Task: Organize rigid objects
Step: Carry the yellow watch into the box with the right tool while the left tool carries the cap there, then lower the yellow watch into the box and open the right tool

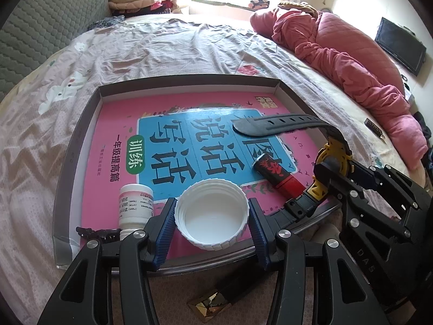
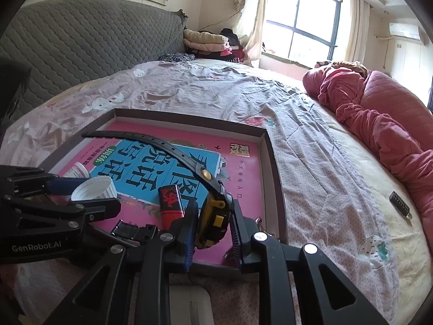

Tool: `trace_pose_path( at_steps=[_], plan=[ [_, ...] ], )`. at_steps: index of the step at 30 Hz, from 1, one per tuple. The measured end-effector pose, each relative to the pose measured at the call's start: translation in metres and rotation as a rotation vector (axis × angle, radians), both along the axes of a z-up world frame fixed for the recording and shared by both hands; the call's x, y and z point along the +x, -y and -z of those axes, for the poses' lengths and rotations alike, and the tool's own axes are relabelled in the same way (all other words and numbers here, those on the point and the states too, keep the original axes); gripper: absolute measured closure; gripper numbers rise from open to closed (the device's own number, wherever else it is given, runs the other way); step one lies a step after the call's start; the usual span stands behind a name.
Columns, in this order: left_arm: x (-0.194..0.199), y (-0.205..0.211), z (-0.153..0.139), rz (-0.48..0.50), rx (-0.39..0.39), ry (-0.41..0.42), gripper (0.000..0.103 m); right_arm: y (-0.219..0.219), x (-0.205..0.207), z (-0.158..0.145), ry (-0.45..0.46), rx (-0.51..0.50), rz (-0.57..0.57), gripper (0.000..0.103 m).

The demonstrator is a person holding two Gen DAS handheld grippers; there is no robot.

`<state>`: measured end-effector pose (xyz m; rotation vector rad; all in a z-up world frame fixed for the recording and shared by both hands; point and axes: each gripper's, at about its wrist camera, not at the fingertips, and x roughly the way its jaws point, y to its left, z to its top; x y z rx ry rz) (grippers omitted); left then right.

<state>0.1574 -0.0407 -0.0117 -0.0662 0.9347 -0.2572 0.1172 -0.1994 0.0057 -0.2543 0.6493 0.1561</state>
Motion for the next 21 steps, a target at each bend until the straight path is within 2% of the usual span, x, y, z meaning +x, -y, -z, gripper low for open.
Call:
trace_pose_path(
  at_steps=[6, 9, 16, 21],
  plan=[
    [-0.001, -0.002, -0.001, -0.001, -0.003, 0.002, 0.05, -0.022, -0.004, 0.009, 0.029, -0.175, -0.011, 0.07],
    [-0.002, -0.003, -0.001, -0.004, -0.008, 0.001, 0.05, -0.027, -0.006, 0.01, 0.047, -0.219, -0.015, 0.07],
    [-0.003, -0.004, -0.001, -0.005, -0.009, 0.001, 0.05, -0.031, -0.006, 0.01, 0.064, -0.259, -0.023, 0.07],
    [-0.002, -0.005, -0.001, -0.009, -0.015, -0.014, 0.05, -0.028, -0.007, 0.009, 0.06, -0.23, -0.026, 0.068]
  ],
)
